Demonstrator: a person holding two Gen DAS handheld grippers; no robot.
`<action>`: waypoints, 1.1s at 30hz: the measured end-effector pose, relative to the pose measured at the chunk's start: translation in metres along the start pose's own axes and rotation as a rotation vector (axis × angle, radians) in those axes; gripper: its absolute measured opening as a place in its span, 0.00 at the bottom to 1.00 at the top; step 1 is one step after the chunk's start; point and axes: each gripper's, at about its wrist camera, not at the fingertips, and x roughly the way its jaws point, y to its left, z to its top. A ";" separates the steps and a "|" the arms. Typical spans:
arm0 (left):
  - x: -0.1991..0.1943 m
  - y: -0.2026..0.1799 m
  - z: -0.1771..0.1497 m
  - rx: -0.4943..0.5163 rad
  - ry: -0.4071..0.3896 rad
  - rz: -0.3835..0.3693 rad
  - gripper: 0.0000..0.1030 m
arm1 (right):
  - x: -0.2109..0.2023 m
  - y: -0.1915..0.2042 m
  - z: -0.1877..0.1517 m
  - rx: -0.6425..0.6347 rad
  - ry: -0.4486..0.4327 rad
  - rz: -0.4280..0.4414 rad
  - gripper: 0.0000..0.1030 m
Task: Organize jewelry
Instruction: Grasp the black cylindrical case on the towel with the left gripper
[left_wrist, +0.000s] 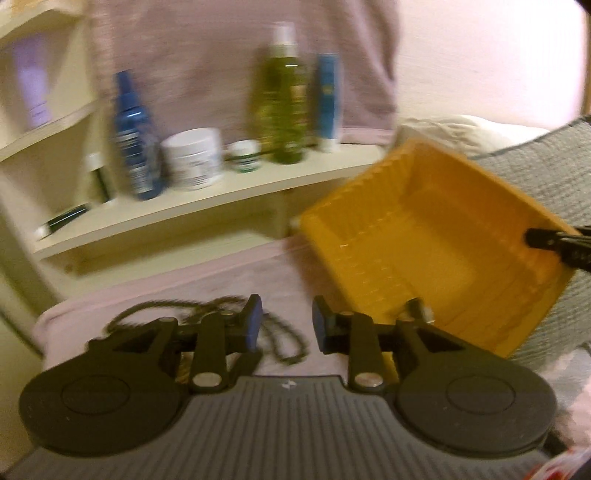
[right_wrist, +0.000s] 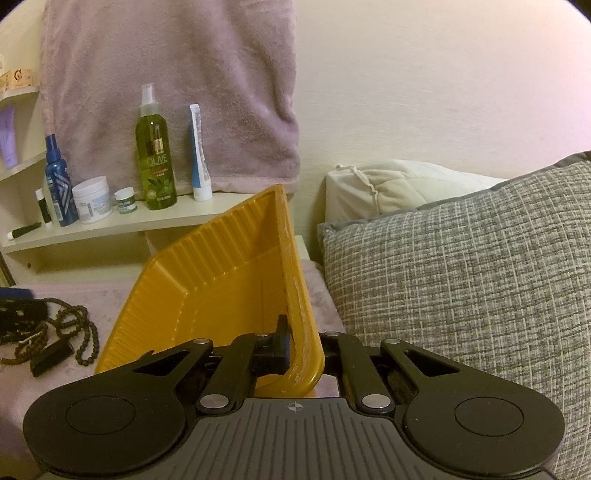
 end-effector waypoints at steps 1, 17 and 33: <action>-0.004 0.006 -0.005 -0.010 -0.004 0.019 0.27 | 0.000 0.000 0.000 0.001 0.000 -0.001 0.06; -0.016 0.044 -0.073 -0.093 -0.008 0.125 0.38 | -0.003 0.003 -0.005 0.004 0.004 -0.015 0.06; 0.050 0.032 -0.073 0.022 0.028 0.024 0.39 | 0.000 0.002 -0.005 -0.003 0.016 -0.022 0.06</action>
